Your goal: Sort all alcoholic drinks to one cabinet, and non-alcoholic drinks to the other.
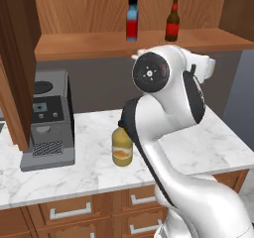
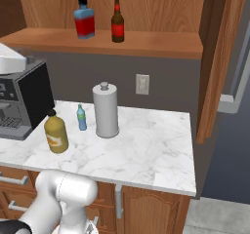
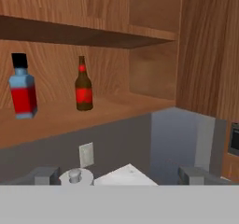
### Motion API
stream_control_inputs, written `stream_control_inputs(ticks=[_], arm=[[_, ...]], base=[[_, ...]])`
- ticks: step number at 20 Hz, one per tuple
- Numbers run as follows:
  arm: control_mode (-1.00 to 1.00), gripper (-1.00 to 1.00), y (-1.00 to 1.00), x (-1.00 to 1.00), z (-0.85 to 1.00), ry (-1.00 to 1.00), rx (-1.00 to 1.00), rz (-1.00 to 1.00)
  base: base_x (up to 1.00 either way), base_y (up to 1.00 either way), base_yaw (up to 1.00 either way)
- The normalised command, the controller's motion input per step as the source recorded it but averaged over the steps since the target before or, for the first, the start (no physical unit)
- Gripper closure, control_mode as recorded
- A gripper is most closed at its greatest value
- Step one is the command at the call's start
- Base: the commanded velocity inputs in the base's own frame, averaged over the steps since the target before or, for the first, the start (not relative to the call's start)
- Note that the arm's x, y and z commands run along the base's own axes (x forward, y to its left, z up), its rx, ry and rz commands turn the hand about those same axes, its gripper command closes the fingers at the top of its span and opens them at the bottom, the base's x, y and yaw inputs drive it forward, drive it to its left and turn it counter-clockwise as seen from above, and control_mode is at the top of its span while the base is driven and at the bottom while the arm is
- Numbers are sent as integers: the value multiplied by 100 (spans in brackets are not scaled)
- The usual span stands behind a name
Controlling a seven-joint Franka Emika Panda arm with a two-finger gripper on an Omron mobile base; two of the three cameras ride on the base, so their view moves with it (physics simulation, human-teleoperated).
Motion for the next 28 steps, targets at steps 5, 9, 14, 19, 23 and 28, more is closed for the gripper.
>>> stream_control_inputs(ticks=[5,9,14,19,23,28], arm=[[-100,-100,10,-84,-65,0,4,-7],[-100,-100,18,-46,-54,0,6,0],[-100,-100,29,-5,-47,0,6,0],[-100,-100,42,0,-44,0,2,0],[-100,-100,30,0,-37,1,0,0],[-100,-100,16,16,-33,9,0,0]], base=[[0,0,0],[0,0,0],[0,0,0],[0,0,0],[0,0,0],[0,0,0]])
